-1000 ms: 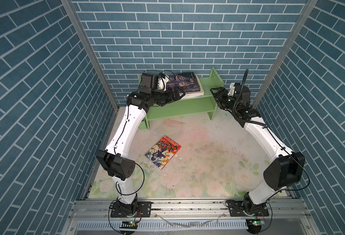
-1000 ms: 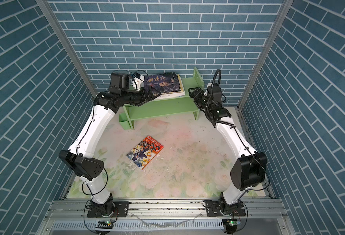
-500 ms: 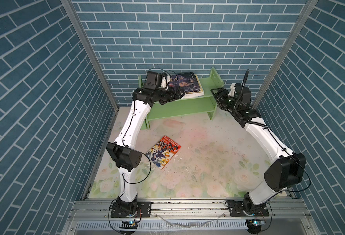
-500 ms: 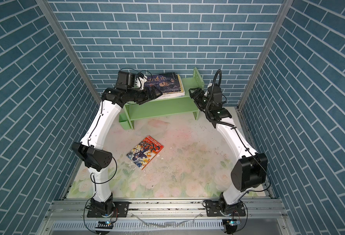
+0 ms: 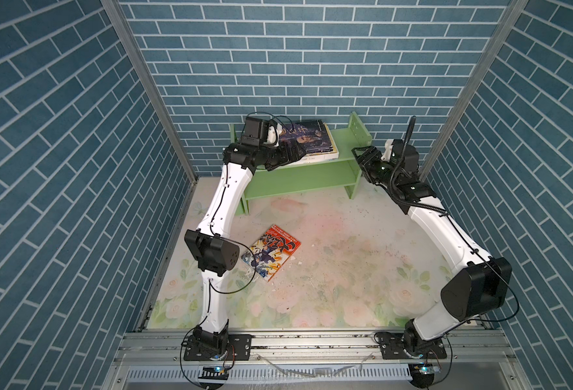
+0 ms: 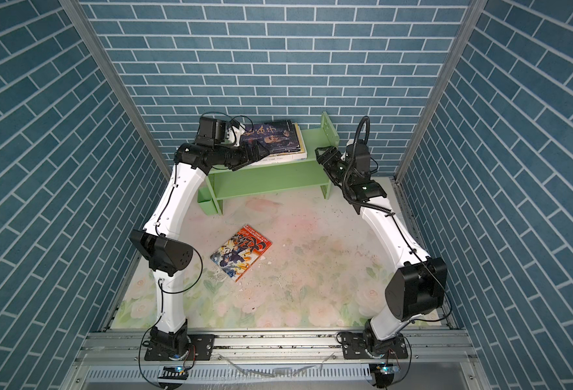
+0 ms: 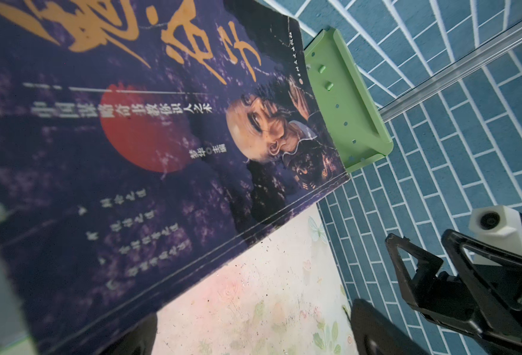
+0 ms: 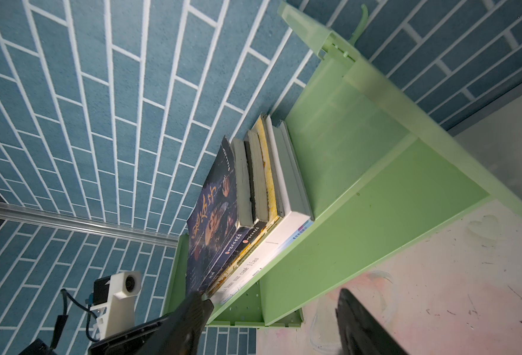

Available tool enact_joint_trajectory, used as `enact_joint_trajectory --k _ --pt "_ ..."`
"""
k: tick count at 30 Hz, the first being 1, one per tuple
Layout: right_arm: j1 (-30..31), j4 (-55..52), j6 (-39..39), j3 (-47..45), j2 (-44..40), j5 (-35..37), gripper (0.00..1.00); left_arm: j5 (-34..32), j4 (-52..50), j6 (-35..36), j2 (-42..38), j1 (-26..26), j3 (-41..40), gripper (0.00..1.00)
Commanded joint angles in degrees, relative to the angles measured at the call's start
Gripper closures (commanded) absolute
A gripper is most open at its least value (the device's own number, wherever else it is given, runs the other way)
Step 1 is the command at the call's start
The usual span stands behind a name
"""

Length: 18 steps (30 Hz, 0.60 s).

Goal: Stacking books/files
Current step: Place the book at the bookshelf.

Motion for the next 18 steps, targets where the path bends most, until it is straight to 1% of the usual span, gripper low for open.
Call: enact_joint_trajectory --k 1,9,14,16,18 --pt "-0.06 -0.24 -1.42 -0.57 -2.14 0.95 0.3 1.02 3.94 0.39 0.19 0.85 1.22 0.0" --pt "-0.06 -0.6 -1.58 -1.1 -2.82 1.12 0.3 2.89 8.1 -1.26 1.04 0.95 1.28 0.0" --pt "-0.07 -1.0 -1.98 -1.19 -3.25 1.3 0.3 4.64 8.67 -2.47 0.79 0.94 1.28 0.0" --pt "-0.15 -1.26 -2.25 -1.39 -3.56 1.51 0.3 4.07 7.84 -1.59 -0.71 0.89 1.04 0.0" --pt "-0.07 -1.48 -2.43 -1.57 -3.79 1.73 0.3 2.06 7.14 0.06 -2.85 0.95 0.01 0.0"
